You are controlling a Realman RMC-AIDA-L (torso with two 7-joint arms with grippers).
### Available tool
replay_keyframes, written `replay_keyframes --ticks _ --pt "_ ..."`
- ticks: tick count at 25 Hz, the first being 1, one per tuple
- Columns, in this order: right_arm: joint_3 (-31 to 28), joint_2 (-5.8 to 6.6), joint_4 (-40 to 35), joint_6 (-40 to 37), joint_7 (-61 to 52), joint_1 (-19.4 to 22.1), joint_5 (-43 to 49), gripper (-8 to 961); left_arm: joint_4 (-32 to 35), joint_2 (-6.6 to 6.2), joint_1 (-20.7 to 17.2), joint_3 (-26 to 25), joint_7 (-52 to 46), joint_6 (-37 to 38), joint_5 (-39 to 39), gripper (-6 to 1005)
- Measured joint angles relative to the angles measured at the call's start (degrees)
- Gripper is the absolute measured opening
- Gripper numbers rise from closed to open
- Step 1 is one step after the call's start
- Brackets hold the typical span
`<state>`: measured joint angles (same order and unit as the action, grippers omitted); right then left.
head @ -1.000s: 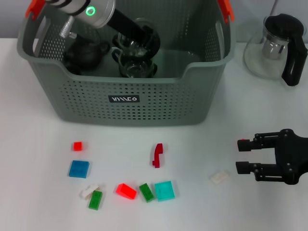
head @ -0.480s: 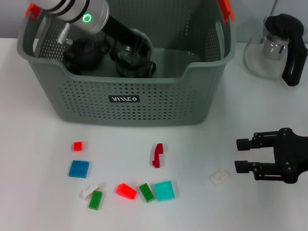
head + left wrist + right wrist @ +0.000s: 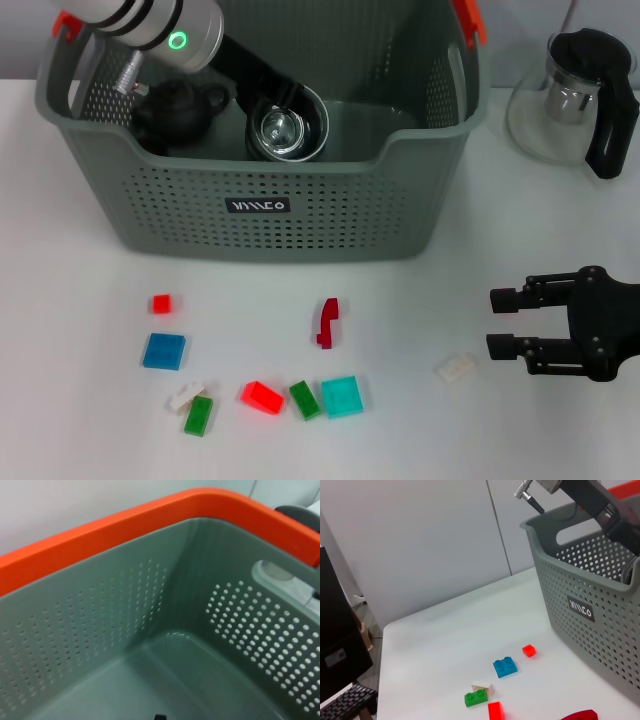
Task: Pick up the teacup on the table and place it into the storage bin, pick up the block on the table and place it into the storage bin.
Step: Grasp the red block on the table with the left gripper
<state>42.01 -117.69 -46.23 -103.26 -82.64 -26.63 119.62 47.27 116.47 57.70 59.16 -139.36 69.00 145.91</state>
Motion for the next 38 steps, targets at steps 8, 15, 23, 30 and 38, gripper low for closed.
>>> replay_keyframes --ticks 8,15,23,30,38 --pt "-0.05 0.06 0.0 -0.19 -0.12 0.0 0.0 593 8.15 0.67 -3.22 -0.98 0.12 5.86 -3.23 349" --pt "-0.09 0.09 0.0 -0.12 -0.18 0.0 0.0 593 22.0 2.14 -11.76 -11.07 7.25 16.59 -18.97 524" --pt "-0.18 0.0 0.0 -0.01 -0.09 -0.06 0.0 592 13.07 2.59 -21.89 -32.65 34.43 41.66 -43.09 521" --pt "-0.41 -0.08 -0.01 0.0 -0.1 -0.66 -0.06 593 12.31 6.87 -33.22 -34.4 53.56 47.99 -36.57 518" --pt "-0.42 -0.09 0.0 -0.33 -0.56 -1.14 0.0 593 17.45 7.61 -35.46 -35.87 55.62 47.36 -15.87 515"
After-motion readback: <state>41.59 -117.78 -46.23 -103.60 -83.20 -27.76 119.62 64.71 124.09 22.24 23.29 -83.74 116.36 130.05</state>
